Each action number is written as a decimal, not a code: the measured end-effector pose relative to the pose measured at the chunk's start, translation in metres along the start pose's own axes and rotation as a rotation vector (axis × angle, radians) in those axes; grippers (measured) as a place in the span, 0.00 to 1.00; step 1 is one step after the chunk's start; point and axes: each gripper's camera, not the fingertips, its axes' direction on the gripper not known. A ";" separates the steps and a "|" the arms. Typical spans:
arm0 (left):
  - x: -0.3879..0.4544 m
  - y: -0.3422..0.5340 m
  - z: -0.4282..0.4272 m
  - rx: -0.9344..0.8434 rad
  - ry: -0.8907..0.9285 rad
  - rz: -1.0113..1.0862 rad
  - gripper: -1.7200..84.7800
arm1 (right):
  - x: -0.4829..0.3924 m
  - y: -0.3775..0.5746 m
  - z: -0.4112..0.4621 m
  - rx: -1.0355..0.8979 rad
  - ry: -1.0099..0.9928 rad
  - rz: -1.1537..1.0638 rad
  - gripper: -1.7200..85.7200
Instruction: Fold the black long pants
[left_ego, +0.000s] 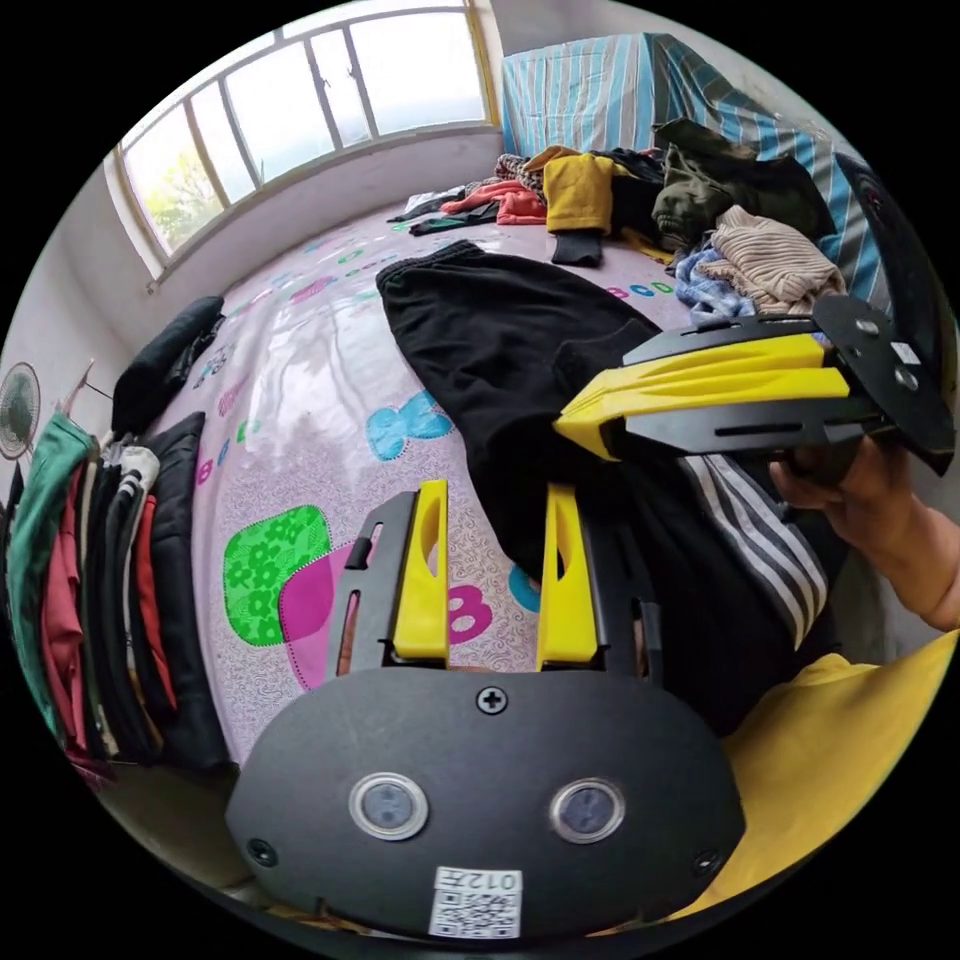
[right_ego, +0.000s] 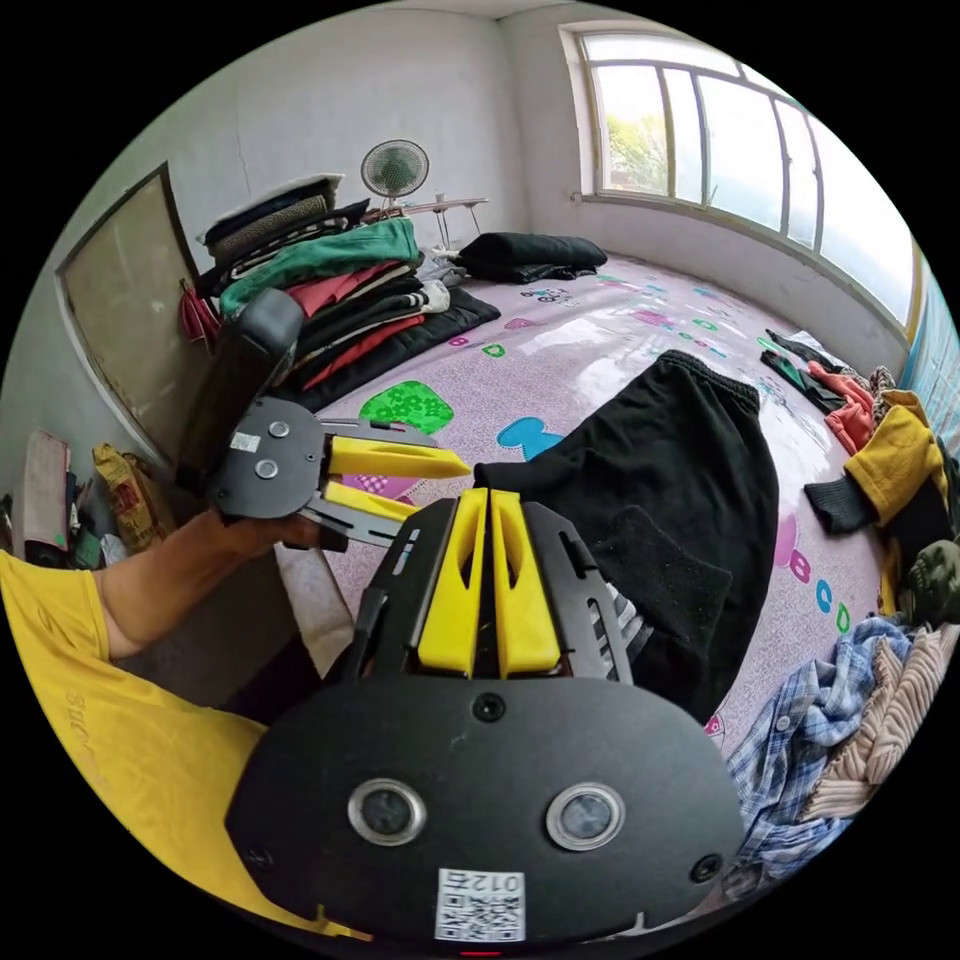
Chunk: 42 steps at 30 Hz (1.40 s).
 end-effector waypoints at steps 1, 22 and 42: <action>-0.001 -0.004 0.002 0.001 -0.072 0.005 0.12 | 0.000 0.001 0.000 0.003 -0.001 -0.002 0.03; -0.203 0.042 0.081 0.012 0.742 -0.578 0.03 | 0.049 -0.047 0.078 -0.207 -0.046 0.010 0.03; -0.197 0.026 0.060 0.116 0.678 -0.402 0.02 | 0.031 0.018 0.020 -0.204 -0.185 -0.034 0.03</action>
